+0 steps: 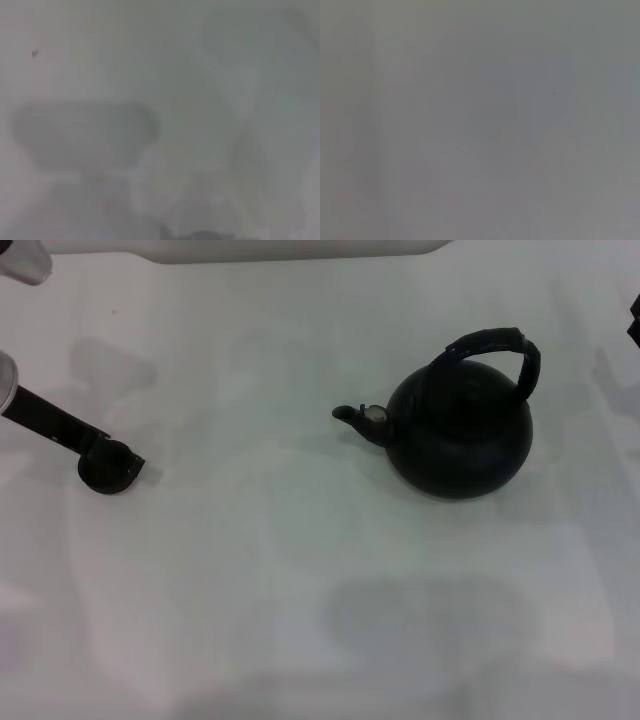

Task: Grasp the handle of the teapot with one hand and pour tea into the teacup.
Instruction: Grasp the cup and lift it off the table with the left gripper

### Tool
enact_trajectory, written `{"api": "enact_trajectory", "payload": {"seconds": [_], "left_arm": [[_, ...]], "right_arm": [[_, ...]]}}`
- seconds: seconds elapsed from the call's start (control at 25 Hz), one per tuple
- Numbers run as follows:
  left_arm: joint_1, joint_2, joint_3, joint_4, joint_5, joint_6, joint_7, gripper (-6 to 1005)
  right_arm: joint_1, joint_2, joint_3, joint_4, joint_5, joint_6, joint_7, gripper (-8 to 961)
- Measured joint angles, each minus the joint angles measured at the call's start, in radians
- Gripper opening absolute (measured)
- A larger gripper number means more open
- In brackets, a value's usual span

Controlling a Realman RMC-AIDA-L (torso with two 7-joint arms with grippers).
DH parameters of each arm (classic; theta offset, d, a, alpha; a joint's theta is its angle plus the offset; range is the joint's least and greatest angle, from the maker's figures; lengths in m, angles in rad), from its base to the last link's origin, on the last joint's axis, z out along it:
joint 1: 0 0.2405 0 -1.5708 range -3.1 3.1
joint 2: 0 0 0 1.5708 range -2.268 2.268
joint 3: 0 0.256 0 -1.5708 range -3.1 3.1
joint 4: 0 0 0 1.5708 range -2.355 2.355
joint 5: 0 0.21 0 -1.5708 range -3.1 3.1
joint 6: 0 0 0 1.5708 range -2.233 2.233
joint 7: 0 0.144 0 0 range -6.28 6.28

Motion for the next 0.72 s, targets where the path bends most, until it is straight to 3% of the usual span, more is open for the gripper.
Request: {"api": "enact_trajectory", "payload": {"seconds": [0.72], "left_arm": [[-0.004,-0.002,0.019,-0.019,0.034,-0.018,-0.035,882]], "right_arm": [[0.0,0.0,0.0,-0.002,0.0,0.0,0.001,855]]}}
